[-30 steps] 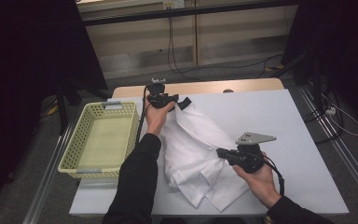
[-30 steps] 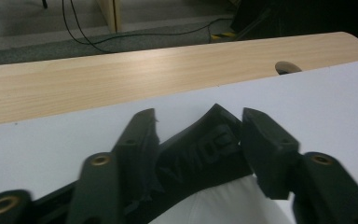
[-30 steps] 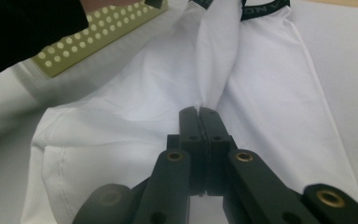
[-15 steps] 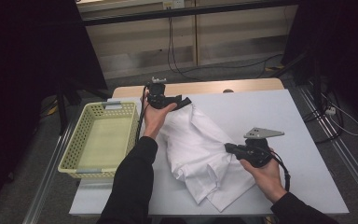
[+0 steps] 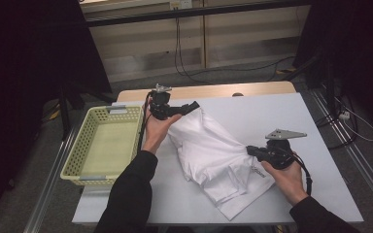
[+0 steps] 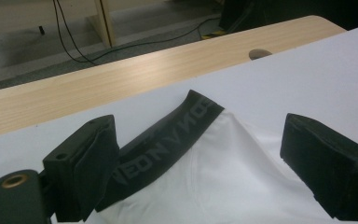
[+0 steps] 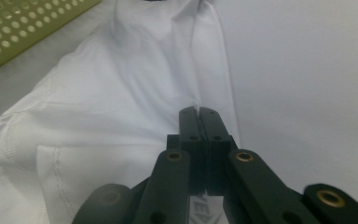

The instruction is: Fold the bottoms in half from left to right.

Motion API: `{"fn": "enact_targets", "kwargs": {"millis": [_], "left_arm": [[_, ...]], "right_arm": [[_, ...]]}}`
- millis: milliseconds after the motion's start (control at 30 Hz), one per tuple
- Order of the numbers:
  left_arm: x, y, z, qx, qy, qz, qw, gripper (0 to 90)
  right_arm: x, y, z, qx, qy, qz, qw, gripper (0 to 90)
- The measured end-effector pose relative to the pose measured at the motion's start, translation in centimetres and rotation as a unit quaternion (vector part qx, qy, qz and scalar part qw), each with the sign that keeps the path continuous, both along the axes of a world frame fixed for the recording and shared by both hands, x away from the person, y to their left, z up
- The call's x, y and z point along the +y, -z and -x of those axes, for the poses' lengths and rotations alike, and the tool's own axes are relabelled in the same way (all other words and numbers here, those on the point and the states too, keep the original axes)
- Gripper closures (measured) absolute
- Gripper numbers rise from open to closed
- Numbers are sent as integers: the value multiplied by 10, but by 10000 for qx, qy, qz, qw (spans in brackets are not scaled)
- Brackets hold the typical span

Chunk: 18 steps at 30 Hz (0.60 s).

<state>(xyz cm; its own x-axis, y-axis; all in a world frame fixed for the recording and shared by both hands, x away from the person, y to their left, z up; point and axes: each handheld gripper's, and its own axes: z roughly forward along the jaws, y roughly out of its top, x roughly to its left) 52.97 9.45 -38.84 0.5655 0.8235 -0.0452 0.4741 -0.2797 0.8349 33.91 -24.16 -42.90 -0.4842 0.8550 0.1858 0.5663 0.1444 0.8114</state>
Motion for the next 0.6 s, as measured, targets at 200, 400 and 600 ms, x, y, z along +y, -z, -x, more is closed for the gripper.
{"fn": "enact_targets", "kwargs": {"millis": [200, 400, 600], "left_arm": [[11, 2, 13, -2, -31, 134, 9999, 96], [18, 3, 31, -137, 96, -50, 9998, 85], [25, 0, 53, -264, 218, -72, 9994, 80]], "right_arm": [[-3, 6, -3, 192, 6, 83, 9998, 886], [-3, 11, -7, 284, 45, 312, 9991, 852], [-3, 14, -9, 299, 133, 485, 9983, 766]]}}
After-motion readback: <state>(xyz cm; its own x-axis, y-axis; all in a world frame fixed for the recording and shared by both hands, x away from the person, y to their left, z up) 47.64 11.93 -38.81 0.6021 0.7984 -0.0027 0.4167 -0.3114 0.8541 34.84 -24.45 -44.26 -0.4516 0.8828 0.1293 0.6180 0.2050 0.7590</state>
